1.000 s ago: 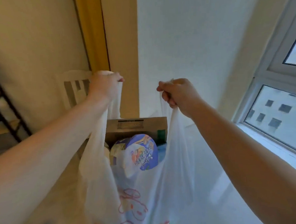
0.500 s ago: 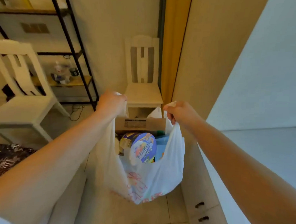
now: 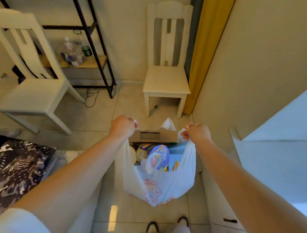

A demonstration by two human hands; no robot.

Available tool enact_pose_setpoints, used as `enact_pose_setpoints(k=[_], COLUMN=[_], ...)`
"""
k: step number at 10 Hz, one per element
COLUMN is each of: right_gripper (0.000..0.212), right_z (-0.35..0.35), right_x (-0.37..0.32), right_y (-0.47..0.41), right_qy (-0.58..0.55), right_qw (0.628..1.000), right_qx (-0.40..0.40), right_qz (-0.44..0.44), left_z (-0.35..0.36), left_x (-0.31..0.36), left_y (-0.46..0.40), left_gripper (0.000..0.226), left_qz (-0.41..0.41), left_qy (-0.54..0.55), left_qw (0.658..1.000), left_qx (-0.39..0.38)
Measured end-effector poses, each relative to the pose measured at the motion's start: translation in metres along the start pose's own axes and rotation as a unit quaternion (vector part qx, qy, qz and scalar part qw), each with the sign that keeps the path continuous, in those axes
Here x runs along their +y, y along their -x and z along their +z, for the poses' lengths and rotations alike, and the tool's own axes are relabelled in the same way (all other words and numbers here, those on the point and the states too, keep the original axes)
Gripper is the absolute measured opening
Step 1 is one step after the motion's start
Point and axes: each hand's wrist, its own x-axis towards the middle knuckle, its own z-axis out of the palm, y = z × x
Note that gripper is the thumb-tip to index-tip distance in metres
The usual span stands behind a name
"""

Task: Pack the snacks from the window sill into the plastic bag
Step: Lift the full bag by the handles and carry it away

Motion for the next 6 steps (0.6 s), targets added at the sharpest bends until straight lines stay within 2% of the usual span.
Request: enact_pose_setpoints(k=[1, 2, 3, 4, 6], right_gripper=[0.021, 0.025, 0.026, 0.019, 0.024], right_z=[0.013, 0.021, 0.027, 0.027, 0.033], right_x=[-0.010, -0.021, -0.040, -0.064, -0.116], right_y=[-0.035, -0.059, -0.094, -0.127, -0.183], right_qy=[0.036, 0.042, 0.095, 0.076, 0.064], right_qw=[0.998, 0.997, 0.993, 0.993, 0.992], right_qx=[-0.004, 0.003, -0.021, -0.046, -0.102], right_qz=[0.057, 0.072, 0.064, 0.073, 0.046], left_z=[0.013, 0.025, 0.033, 0.036, 0.045], left_x=[0.005, 0.015, 0.030, 0.058, 0.097], left_y=[-0.026, -0.052, -0.085, -0.115, -0.168], left_gripper=[0.027, 0.026, 0.028, 0.032, 0.031], left_qz=[-0.009, -0.012, -0.005, 0.038, 0.067], left_qy=[-0.042, -0.039, -0.119, -0.239, -0.347], left_qw=[0.999, 0.998, 0.992, 0.969, 0.934], left_qx=[0.027, 0.039, 0.032, 0.042, 0.057])
